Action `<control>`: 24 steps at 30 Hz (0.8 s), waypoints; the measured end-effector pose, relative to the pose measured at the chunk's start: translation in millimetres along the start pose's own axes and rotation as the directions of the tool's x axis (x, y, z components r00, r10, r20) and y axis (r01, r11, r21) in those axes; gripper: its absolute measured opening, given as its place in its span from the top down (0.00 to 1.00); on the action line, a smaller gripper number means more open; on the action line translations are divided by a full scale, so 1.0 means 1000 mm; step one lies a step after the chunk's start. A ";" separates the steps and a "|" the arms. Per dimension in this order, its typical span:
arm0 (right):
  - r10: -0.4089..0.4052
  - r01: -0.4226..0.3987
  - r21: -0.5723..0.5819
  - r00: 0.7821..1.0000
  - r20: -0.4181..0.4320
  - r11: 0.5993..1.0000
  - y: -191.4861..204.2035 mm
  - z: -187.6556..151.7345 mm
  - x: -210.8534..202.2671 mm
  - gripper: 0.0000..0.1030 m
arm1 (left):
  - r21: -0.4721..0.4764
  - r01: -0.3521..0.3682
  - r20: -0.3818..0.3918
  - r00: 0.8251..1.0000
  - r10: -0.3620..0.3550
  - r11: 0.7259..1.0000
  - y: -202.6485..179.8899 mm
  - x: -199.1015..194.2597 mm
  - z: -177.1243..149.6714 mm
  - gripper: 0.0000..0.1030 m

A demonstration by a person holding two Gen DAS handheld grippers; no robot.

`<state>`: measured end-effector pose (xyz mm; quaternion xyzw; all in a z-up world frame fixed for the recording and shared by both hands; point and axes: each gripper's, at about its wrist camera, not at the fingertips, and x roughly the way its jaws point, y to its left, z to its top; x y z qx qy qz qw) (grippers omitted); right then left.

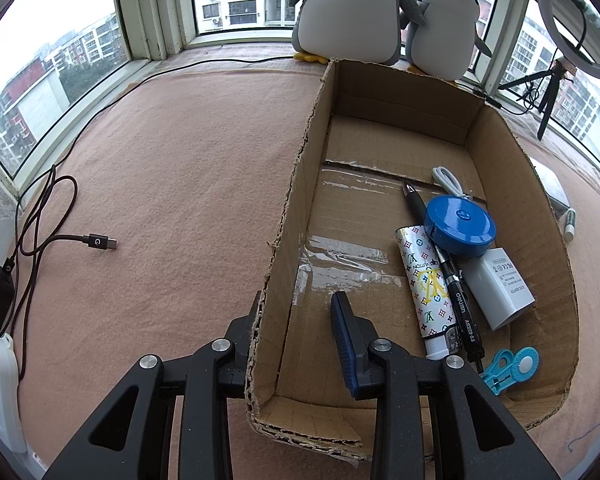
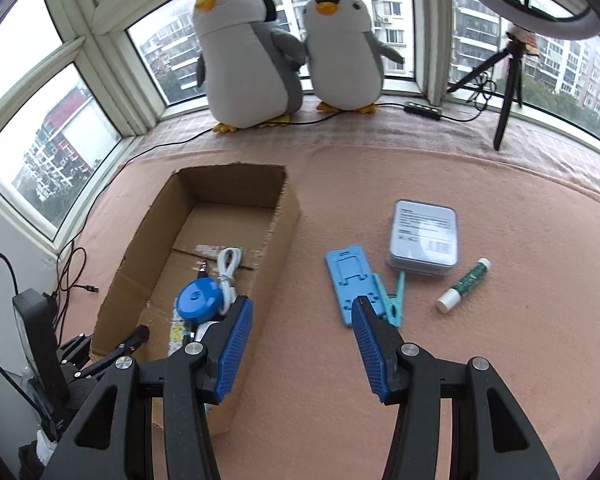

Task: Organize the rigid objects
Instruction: 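Move the right gripper to the green glue stick and grasp it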

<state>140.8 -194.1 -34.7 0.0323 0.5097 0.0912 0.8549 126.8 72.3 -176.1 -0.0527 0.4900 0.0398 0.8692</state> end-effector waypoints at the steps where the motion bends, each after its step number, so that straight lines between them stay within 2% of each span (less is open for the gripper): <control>1: -0.016 0.016 0.012 1.000 -0.002 1.000 -0.008 0.000 0.000 0.54 | -0.001 0.000 0.000 1.000 0.000 1.000 0.001 0.000 0.000 0.68; 7: -0.075 0.080 0.113 0.996 -0.043 0.990 -0.059 0.000 0.009 0.54 | 0.002 0.000 0.000 1.000 0.000 1.000 0.002 0.000 0.000 0.68; 13: -0.080 0.098 0.211 0.992 -0.095 0.973 -0.097 -0.001 0.029 0.54 | 0.001 -0.002 0.000 1.000 0.002 1.000 0.004 0.000 0.001 0.68; 24: -0.112 0.147 0.220 0.980 -0.164 0.964 -0.111 0.010 0.065 0.54 | 0.003 -0.005 0.001 1.000 0.005 1.000 0.005 0.001 0.002 0.67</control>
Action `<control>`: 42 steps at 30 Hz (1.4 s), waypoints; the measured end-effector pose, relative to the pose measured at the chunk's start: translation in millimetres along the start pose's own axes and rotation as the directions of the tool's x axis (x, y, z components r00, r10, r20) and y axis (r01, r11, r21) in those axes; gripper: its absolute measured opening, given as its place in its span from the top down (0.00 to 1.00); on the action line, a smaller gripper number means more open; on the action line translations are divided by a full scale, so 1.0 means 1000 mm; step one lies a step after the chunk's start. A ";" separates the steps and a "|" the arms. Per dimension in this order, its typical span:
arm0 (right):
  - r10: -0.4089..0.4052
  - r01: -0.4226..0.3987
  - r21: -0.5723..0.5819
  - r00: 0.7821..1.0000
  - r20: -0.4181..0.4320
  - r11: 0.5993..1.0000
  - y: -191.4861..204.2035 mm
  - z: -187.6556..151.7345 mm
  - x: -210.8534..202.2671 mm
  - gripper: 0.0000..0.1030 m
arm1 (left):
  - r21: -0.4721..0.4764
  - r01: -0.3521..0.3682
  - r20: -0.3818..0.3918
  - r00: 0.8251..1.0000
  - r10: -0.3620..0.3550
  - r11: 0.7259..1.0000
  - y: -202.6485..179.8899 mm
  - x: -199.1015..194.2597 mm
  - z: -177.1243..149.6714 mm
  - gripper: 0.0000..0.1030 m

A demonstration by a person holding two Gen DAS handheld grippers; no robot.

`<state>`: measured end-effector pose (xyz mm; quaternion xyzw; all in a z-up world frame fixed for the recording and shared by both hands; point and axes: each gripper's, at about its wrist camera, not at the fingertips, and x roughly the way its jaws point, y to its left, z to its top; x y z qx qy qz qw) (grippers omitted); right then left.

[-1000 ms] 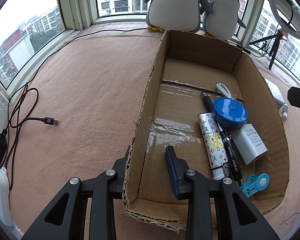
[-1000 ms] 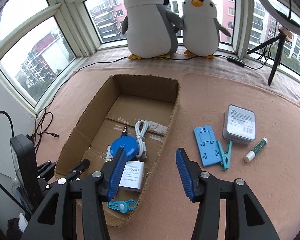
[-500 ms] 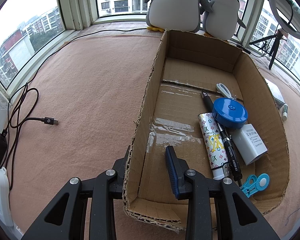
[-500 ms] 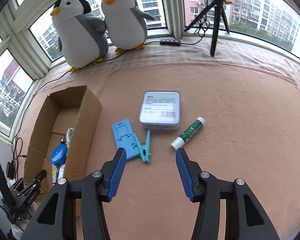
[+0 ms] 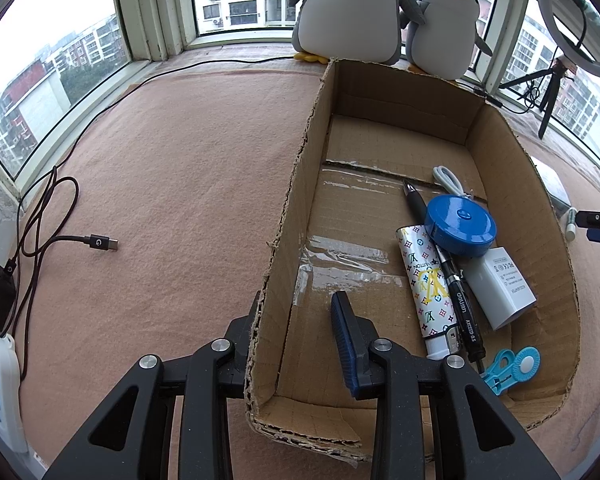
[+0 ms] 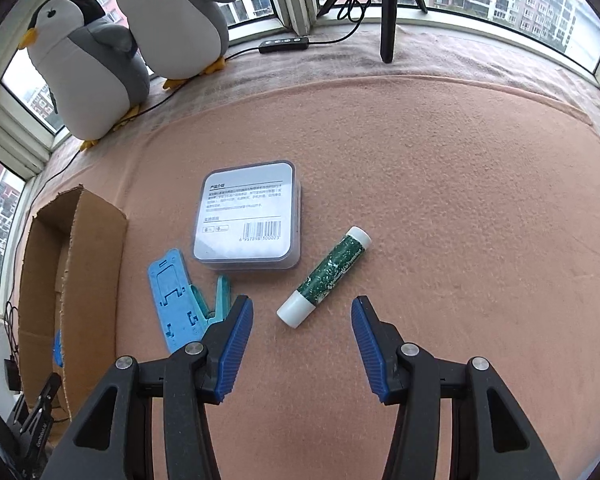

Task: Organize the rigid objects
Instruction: 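Move the right gripper to the green glue stick and grasp it, then carry the glue stick into the box and open the right gripper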

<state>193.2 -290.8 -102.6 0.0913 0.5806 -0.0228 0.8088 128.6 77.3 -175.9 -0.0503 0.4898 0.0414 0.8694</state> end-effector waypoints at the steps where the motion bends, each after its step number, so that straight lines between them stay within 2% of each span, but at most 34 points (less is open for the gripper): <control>1: -0.008 0.008 -0.004 1.000 -0.001 1.000 0.001 0.001 0.002 0.54 | 0.000 0.000 0.000 1.000 0.000 1.000 0.000 0.000 0.000 0.67; 5: -0.052 0.052 -0.012 0.999 -0.006 0.999 0.003 0.005 0.011 0.55 | 0.000 0.000 0.000 1.000 0.000 1.000 0.001 0.000 0.000 0.67; 9: -0.089 0.089 -0.012 0.996 -0.014 0.996 0.003 0.009 0.019 0.63 | 0.001 0.000 0.000 1.000 0.000 1.000 0.000 0.000 0.000 0.67; 15: -0.126 0.125 -0.024 0.992 -0.010 0.992 0.001 0.014 0.024 0.65 | 0.001 0.000 0.000 1.000 0.000 1.000 0.000 0.000 0.000 0.67; 19: -0.144 0.143 -0.041 0.990 -0.012 0.989 0.002 0.014 0.025 0.71 | 0.001 0.000 0.000 1.000 0.000 1.000 0.000 0.000 0.000 0.67; 25: -0.139 0.138 -0.049 0.990 -0.020 0.989 -0.001 0.009 0.021 0.86 | 0.001 0.000 0.001 1.000 0.000 1.000 0.000 0.000 0.000 0.67; 33: -0.119 0.118 -0.053 0.993 -0.020 0.992 -0.007 -0.006 0.013 0.87 | 0.001 0.000 0.001 1.000 0.000 1.000 0.000 0.000 0.000 0.67; 42: -0.052 0.052 -0.027 0.999 -0.002 0.998 -0.008 -0.032 -0.004 0.87 | 0.001 0.000 0.001 1.000 0.000 1.000 0.000 0.000 0.000 0.67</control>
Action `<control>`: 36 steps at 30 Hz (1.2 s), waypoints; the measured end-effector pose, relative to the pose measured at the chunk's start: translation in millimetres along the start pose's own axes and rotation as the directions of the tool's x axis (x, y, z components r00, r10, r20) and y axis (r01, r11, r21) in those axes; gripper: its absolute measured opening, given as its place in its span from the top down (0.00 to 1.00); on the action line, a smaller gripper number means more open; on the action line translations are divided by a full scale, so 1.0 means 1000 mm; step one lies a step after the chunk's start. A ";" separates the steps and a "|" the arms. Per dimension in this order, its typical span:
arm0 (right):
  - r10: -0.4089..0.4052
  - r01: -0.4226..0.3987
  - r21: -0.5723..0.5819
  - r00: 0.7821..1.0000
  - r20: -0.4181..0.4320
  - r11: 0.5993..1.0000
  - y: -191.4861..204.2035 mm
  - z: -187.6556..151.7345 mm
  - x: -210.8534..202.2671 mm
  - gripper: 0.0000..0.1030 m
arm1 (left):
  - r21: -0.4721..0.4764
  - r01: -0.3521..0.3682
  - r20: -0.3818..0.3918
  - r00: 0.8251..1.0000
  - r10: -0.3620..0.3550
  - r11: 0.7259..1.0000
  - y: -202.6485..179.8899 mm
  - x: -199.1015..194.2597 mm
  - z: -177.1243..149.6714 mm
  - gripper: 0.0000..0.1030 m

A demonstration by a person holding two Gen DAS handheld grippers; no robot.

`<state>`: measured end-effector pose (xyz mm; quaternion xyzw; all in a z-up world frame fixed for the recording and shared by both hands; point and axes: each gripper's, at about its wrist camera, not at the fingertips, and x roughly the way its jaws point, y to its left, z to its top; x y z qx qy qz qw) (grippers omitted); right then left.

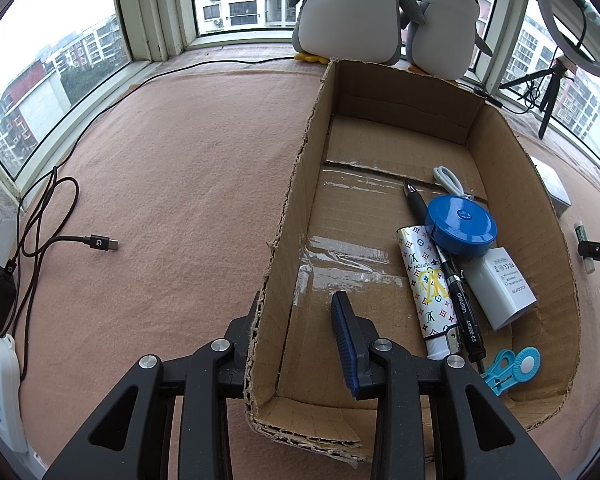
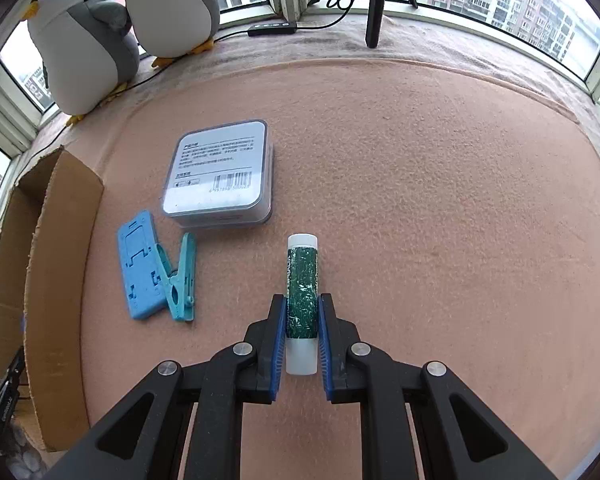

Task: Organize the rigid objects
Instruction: 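Carry the glue stick into the box and open the right gripper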

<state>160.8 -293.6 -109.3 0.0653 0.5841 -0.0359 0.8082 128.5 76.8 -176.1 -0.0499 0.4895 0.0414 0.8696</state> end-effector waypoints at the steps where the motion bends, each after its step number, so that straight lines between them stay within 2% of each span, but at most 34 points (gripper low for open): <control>1: 0.008 -0.008 0.001 1.000 0.004 1.000 0.001 -0.002 -0.003 0.87 | 0.000 0.000 0.000 1.000 0.000 1.000 0.000 0.000 0.000 0.67; 10: 0.106 -0.105 -0.013 0.993 0.059 0.994 0.023 -0.012 -0.039 0.87 | 0.000 0.000 0.000 1.000 0.000 1.000 0.000 0.000 0.000 0.67; 18: 0.206 -0.194 -0.112 0.973 0.101 0.974 0.075 -0.018 -0.073 0.87 | 0.001 0.001 0.000 1.000 -0.001 1.000 0.000 0.000 0.000 0.67; 25: 0.281 -0.260 -0.201 0.956 0.083 0.944 0.125 -0.028 -0.084 0.87 | 0.000 0.000 0.001 1.000 0.000 1.000 0.000 0.000 0.000 0.67; 36: 0.321 -0.305 -0.305 0.947 0.000 0.902 0.181 -0.054 -0.070 0.87 | 0.000 0.000 0.001 1.000 0.000 1.000 0.000 0.000 0.000 0.67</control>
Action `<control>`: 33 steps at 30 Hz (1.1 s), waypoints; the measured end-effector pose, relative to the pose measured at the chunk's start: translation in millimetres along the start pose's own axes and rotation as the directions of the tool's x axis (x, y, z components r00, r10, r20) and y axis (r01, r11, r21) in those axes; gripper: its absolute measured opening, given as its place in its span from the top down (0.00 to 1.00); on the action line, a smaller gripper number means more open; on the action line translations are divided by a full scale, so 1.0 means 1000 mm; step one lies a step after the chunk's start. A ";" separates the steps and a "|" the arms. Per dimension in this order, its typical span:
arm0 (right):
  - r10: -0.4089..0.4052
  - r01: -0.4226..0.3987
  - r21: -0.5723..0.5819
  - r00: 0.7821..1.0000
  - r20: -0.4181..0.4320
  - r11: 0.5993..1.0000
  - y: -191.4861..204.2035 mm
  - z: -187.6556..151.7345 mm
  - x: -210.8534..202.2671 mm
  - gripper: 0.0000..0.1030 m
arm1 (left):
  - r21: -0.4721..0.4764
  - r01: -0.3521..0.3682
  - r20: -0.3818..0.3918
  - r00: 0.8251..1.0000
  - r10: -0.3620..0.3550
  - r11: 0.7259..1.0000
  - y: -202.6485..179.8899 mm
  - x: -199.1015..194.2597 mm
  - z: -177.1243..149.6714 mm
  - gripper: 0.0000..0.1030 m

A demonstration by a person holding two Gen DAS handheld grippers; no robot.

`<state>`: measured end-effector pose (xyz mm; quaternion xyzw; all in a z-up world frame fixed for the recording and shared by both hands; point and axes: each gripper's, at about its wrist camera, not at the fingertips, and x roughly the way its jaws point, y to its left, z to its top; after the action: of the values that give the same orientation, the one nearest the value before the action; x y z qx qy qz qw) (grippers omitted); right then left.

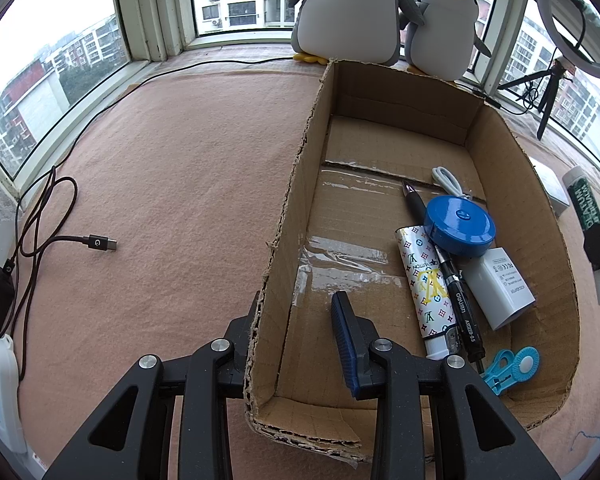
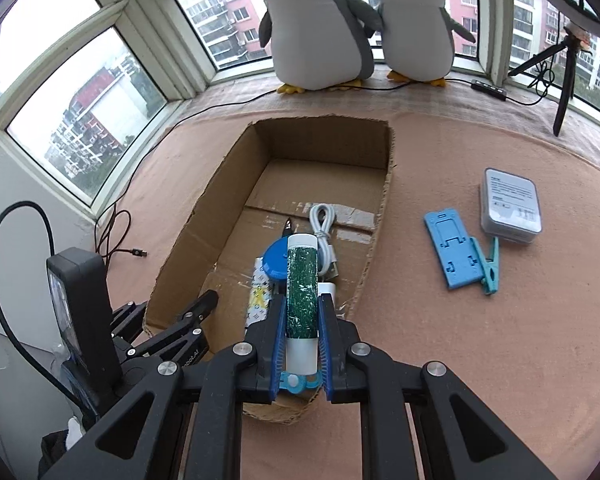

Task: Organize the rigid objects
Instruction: 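Carry the glue stick into the box and open the right gripper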

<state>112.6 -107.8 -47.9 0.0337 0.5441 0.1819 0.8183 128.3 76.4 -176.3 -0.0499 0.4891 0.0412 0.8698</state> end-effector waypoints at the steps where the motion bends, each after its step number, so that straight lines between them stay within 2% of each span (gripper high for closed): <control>1: 0.003 -0.003 -0.007 1.000 -0.006 1.000 0.003 -0.001 0.002 0.87 | 0.000 0.000 0.000 1.000 0.000 1.000 0.000 0.000 0.000 0.67; 8: 0.011 -0.013 -0.039 0.999 -0.036 0.999 0.019 -0.006 0.016 0.87 | -0.001 0.000 0.000 1.000 0.000 1.000 0.000 0.000 0.000 0.67; 21: 0.008 -0.012 -0.056 0.998 -0.058 0.998 0.025 -0.009 0.027 0.86 | -0.002 0.001 0.000 1.000 -0.001 1.000 -0.002 0.001 0.001 0.67; 23: -0.007 0.004 -0.061 0.998 -0.058 0.998 0.025 -0.009 0.028 0.82 | -0.002 0.002 0.000 1.000 -0.002 1.000 -0.002 0.001 0.001 0.67; 25: -0.020 0.017 -0.059 0.999 -0.047 0.998 0.025 -0.009 0.027 0.64 | -0.002 0.001 0.001 1.000 -0.001 1.000 -0.002 0.001 0.001 0.67; 26: -0.023 0.021 -0.059 0.999 -0.043 0.998 0.025 -0.009 0.026 0.62 | -0.002 0.001 0.001 1.000 -0.001 1.000 -0.002 0.001 0.001 0.67; 33: -0.014 0.011 -0.060 0.999 -0.047 0.998 0.023 -0.009 0.026 0.61 | -0.002 0.002 0.001 1.000 -0.002 1.000 -0.003 0.001 0.002 0.67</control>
<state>106.9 -78.6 -68.4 0.0012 0.5578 0.1936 0.8071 131.0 73.4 -176.1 -0.0514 0.4885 0.0410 0.8701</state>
